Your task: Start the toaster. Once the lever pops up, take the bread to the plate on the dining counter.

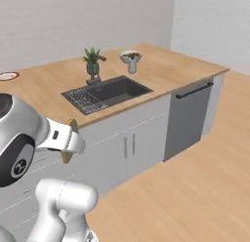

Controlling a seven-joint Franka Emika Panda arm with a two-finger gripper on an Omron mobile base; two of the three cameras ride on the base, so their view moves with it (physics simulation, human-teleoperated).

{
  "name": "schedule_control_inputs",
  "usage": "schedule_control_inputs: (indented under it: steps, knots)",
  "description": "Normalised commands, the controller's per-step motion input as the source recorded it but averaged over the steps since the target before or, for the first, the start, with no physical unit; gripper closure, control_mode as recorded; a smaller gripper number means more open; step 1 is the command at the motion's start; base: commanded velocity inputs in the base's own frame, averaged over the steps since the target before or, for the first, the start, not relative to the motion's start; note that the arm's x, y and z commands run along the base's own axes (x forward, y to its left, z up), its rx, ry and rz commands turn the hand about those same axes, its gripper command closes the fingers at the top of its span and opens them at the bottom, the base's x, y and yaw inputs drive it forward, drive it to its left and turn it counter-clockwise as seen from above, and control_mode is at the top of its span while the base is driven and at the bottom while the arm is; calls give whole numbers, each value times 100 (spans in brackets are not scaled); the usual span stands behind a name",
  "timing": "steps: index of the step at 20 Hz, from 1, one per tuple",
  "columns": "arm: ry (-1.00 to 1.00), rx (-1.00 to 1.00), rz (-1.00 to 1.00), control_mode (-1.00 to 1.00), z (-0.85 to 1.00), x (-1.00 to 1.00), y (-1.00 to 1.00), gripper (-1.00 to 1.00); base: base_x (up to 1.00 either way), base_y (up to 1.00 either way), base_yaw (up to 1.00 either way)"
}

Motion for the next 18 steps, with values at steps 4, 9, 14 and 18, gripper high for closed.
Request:
schedule_control_inputs:
  steps: [4,9,14,18]
  knots:
    - [0,0,0,100,0,0,0,100,-97,77,76]
    - [0,0,0,100,0,0,0,100,-100,98,63]
    - [0,0,0,100,0,0,0,100,-97,100,56]
    - [0,0,0,100,0,0,0,100,-65,100,47]
